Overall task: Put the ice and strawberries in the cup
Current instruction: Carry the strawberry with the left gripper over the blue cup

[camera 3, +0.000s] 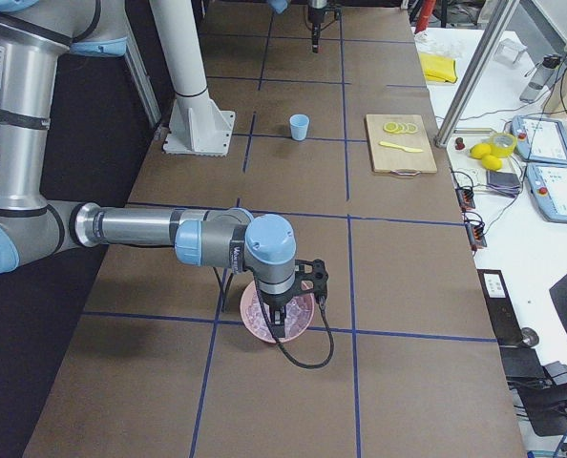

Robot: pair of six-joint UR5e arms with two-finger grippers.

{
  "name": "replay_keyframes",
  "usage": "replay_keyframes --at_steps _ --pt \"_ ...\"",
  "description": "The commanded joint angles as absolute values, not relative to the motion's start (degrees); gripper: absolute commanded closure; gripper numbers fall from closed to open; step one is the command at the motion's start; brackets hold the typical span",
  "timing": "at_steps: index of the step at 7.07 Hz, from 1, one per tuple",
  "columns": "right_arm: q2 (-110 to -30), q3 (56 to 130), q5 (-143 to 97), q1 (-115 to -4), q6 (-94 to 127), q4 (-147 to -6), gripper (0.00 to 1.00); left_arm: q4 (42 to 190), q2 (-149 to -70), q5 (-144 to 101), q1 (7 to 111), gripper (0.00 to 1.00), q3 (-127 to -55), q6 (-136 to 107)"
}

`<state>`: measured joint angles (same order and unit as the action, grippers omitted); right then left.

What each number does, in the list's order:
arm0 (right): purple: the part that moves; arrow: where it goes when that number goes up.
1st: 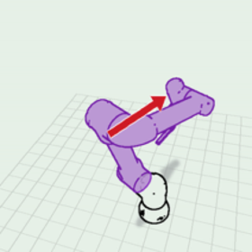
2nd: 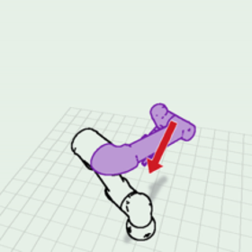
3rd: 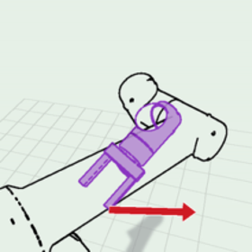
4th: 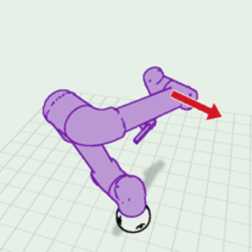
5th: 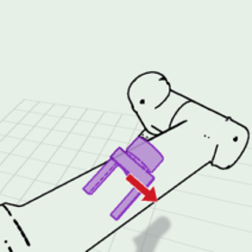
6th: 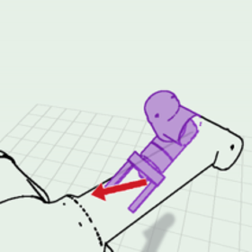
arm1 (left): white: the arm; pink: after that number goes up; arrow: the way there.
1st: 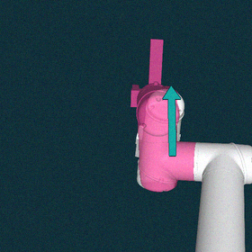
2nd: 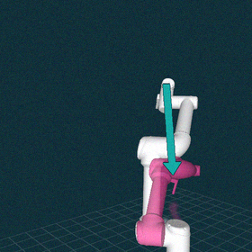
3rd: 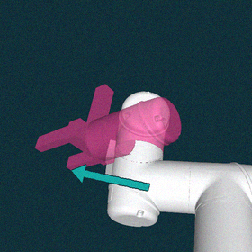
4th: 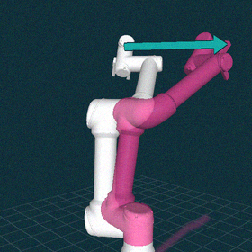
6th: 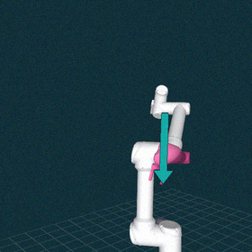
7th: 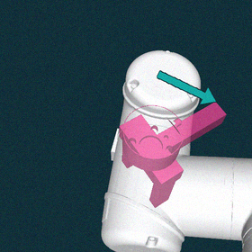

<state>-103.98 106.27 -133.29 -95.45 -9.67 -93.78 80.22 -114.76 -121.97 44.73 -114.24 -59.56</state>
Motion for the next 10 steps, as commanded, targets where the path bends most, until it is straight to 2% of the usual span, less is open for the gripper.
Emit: replay_keyframes --at_steps 1,4,6,7,8,10 --pt "-104.0 106.3 -133.3 -95.4 -9.7 -93.8 0.00 77.3 -123.5 -118.6 38.8 1.00 -111.8 -70.9" --pt "-104.1 106.3 -133.2 -95.4 -9.7 -93.8 0.00 77.7 -134.5 -111.9 32.4 0.98 -102.5 -82.4" --pt "-104.1 106.3 -133.2 -95.4 -9.8 -93.8 0.00 78.2 -139.2 -110.0 29.6 0.94 -98.0 -86.6" --pt "-104.1 106.3 -133.2 -95.4 -9.8 -93.8 0.00 78.2 -140.8 -110.0 29.0 0.92 -96.3 -87.4" --pt "-104.1 106.3 -133.2 -95.4 -9.8 -93.8 0.00 78.2 -140.9 -109.1 28.5 0.82 -96.2 -87.5" --pt "-104.0 106.3 -133.2 -95.4 -9.8 -93.8 0.00 78.2 -140.8 -109.0 28.3 0.00 -96.2 -86.8"
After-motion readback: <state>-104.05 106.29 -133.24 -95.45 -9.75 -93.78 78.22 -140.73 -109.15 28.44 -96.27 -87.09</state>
